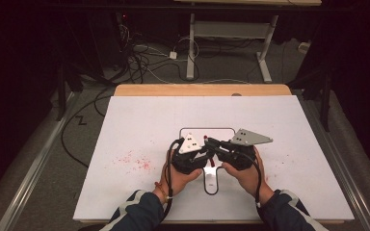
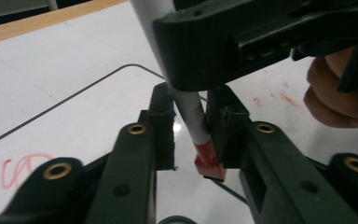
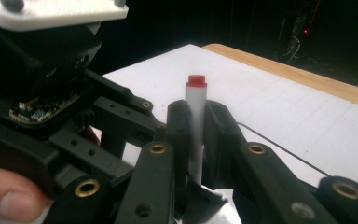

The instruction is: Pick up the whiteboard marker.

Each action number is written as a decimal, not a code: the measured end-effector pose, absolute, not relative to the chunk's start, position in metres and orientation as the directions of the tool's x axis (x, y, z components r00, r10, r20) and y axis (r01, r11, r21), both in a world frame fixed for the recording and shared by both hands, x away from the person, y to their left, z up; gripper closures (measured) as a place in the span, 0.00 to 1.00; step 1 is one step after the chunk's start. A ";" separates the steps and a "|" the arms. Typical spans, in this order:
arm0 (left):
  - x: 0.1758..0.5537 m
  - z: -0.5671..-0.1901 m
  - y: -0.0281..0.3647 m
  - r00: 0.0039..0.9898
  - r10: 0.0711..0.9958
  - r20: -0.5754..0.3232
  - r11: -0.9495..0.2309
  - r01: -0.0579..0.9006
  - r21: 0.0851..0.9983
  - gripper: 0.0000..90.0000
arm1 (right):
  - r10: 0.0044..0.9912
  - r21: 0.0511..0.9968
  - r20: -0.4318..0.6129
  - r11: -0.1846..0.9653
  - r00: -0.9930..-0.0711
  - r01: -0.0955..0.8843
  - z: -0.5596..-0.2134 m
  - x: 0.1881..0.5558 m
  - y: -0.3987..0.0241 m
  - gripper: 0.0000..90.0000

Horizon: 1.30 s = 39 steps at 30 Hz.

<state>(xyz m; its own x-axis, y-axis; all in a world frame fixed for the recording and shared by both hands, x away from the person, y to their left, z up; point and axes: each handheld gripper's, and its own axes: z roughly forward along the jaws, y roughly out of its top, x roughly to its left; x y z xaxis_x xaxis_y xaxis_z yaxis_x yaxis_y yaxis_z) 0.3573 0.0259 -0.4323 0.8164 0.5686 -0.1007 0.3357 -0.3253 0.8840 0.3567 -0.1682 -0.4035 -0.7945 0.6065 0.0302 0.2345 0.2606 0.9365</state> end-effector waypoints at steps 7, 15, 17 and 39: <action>0.362 -0.434 0.032 0.814 0.579 -0.051 -0.369 0.318 0.873 0.87 | 0.618 0.936 0.015 0.267 -0.786 0.228 -0.404 0.352 -0.167 0.91; 0.366 -0.434 0.043 0.808 0.588 -0.028 -0.381 0.308 0.872 0.87 | 0.660 0.951 -0.016 0.241 -0.751 0.192 -0.399 0.343 -0.176 0.61; 0.367 -0.433 0.047 0.807 0.590 -0.025 -0.381 0.306 0.873 0.87 | 0.674 0.951 -0.043 0.254 -0.737 0.177 -0.397 0.340 -0.184 0.59; 0.370 -0.427 0.063 0.807 0.589 0.034 -0.418 0.268 0.868 0.87 | 0.730 0.909 -0.267 0.407 -0.629 0.086 -0.424 0.305 -0.268 0.39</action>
